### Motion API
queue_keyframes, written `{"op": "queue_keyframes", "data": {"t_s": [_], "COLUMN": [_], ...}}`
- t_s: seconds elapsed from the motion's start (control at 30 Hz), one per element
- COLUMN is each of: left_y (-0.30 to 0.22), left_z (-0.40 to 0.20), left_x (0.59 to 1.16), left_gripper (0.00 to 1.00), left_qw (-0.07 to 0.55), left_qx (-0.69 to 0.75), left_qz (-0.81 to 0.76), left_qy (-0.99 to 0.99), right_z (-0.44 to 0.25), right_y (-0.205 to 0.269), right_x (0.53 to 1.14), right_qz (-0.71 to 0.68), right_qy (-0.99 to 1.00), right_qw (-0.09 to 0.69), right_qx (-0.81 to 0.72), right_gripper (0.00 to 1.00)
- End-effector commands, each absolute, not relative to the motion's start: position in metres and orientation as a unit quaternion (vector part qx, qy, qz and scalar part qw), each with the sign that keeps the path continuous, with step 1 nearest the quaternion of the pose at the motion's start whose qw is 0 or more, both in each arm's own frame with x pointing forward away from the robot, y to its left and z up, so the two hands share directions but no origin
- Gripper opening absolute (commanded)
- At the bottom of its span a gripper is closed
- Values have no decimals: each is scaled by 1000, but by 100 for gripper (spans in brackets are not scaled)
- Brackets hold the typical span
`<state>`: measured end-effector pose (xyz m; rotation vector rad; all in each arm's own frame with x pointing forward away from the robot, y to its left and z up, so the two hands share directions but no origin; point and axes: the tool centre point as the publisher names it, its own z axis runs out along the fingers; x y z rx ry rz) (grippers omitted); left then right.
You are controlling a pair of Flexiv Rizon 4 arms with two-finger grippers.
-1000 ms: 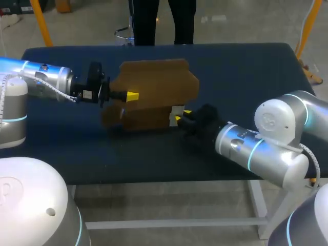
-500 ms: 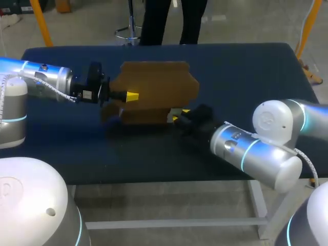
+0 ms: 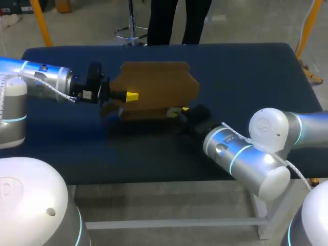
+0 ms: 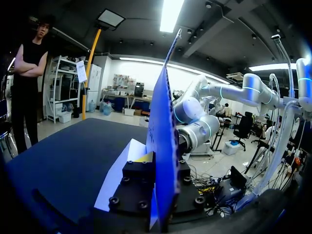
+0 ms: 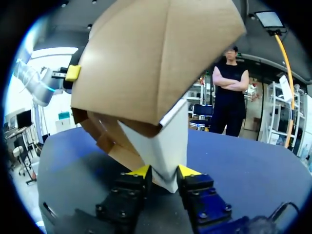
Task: Assemble the packaging by folding the flat box into shape, placing the metal phone stand inside, and closing the box properly
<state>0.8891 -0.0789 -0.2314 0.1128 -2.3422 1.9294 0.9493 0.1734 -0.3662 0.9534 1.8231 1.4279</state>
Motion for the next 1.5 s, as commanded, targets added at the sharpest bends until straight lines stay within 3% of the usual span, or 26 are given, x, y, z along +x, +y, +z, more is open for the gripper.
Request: {"op": "queue_keyframes", "data": {"t_s": [0.03,0.13,0.37,0.47,0.6,0.7,0.77,1.5], "left_y": [-82,-82,-82,-82,-82,-82,-82,-82], "left_z": [-234,-234,-234,-234,-234,-234,-234,-234], "left_x": [889,889,889,889,889,889,889,889], "left_gripper": [0,0,0,0,0,0,0,0], "left_qw": [53,53,53,53,53,53,53,53], "left_qx": [36,36,36,36,36,36,36,36], "left_qz": [635,635,635,635,635,635,635,635], "left_qy": [-770,-770,-770,-770,-770,-770,-770,-770], "right_z": [-365,-365,-365,-365,-365,-365,-366,-368], "right_y": [179,178,173,168,163,162,161,162], "right_x": [946,946,939,935,932,931,932,942], "right_qz": [449,453,466,468,468,469,469,472], "right_qy": [601,600,605,606,607,609,610,616], "right_qw": [463,461,445,444,444,444,444,442], "right_qx": [472,472,467,466,463,462,460,450], "right_gripper": [24,22,39,41,36,20,0,0]}}
